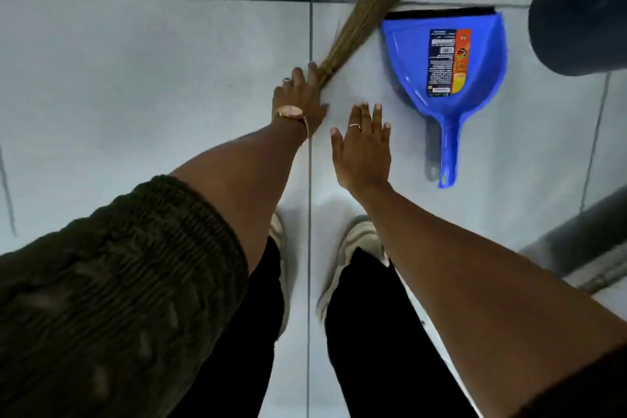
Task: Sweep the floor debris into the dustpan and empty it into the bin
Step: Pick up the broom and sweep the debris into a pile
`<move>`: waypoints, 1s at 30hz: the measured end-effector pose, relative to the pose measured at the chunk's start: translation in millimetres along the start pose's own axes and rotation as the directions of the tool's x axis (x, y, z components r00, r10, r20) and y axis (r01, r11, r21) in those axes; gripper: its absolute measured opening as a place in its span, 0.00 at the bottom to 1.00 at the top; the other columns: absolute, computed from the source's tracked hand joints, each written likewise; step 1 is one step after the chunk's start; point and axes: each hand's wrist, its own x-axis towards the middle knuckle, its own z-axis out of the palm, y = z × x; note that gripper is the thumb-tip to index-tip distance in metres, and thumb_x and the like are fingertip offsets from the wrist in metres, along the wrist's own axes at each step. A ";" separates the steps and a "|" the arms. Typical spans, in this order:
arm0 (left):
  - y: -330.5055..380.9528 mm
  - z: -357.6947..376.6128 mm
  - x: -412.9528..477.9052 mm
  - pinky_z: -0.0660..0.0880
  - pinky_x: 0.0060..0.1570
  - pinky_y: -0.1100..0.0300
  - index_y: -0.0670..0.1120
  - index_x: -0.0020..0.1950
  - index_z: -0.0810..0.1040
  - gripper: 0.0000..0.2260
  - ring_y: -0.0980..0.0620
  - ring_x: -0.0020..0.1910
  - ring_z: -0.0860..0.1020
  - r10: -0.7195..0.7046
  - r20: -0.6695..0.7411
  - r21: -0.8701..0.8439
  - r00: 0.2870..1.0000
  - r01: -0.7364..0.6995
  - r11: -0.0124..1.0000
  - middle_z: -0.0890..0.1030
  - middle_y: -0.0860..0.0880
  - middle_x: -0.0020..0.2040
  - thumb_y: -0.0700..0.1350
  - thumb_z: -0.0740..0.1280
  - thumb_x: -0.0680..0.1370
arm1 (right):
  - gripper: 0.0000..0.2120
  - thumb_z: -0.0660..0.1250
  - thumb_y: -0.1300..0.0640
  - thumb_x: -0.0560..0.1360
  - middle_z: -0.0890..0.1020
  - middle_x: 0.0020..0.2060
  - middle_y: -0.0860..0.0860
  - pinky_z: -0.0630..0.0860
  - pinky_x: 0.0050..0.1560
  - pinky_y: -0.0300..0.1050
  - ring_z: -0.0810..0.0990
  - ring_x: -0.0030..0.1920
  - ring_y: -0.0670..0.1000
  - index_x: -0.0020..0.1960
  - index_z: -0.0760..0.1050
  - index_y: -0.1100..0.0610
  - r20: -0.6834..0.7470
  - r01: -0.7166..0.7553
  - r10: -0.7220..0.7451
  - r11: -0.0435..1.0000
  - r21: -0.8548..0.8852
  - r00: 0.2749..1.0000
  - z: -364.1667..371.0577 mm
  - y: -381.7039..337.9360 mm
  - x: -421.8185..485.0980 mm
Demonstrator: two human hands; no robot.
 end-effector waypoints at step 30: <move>-268.2 -91.3 -414.8 0.76 0.46 0.51 0.59 0.75 0.56 0.22 0.41 0.52 0.78 -0.618 0.154 -0.714 0.771 0.520 0.470 0.75 0.43 0.53 0.51 0.56 0.81 | 0.31 0.45 0.45 0.83 0.49 0.80 0.54 0.46 0.79 0.53 0.43 0.80 0.53 0.79 0.45 0.60 0.350 0.733 -0.647 0.635 -0.245 0.677 -115.1 -364.7 -255.0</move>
